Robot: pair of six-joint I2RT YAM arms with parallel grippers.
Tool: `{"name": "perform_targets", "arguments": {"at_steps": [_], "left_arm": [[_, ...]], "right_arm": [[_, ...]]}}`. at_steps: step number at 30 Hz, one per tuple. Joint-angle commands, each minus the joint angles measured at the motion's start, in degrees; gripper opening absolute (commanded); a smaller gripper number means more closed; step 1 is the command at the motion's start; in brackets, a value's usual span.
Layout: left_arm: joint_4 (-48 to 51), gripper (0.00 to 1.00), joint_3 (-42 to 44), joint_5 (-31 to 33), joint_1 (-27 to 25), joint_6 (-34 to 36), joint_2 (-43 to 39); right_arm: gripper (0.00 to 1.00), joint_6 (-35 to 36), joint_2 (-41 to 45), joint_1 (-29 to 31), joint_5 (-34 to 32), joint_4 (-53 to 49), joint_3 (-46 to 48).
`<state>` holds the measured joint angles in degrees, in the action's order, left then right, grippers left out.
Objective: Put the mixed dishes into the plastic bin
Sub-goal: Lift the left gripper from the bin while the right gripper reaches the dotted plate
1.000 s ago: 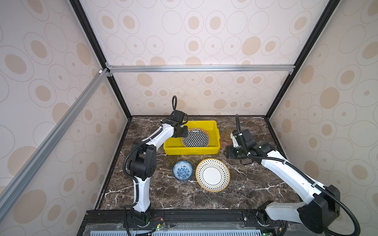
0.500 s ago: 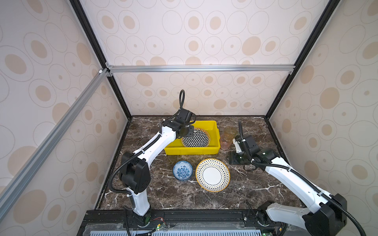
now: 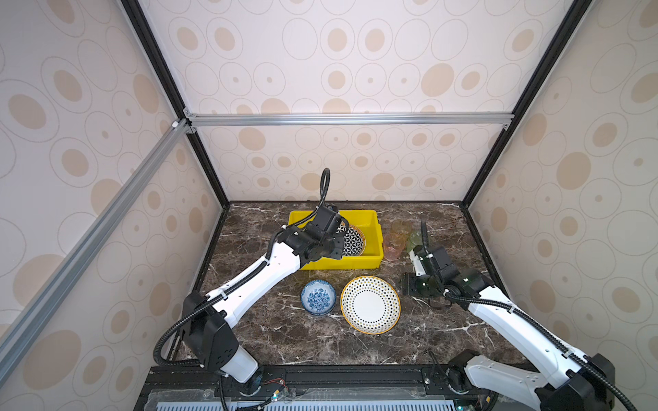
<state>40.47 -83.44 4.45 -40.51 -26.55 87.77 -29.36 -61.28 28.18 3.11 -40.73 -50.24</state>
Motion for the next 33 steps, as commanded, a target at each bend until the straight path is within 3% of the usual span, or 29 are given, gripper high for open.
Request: {"name": "perform_targets", "arguments": {"at_steps": [1, 15, 33], "left_arm": [[2.06, 0.34, 0.61, 0.91, -1.94, -1.75, -1.87], [0.07, 0.31, 6.06, -0.35, -8.44, -3.23, -1.12], [-0.92, 0.29, 8.25, -3.22, -11.74, -4.01, 0.99]], "right_arm": [[0.59, -0.96, 1.20, 0.38, 0.59, -0.56, 1.34], [0.53, -2.48, 0.08, 0.38, 2.31, -0.21, 5.27], [0.44, -3.59, -4.59, 0.39, 4.18, 3.44, 7.44]]}}
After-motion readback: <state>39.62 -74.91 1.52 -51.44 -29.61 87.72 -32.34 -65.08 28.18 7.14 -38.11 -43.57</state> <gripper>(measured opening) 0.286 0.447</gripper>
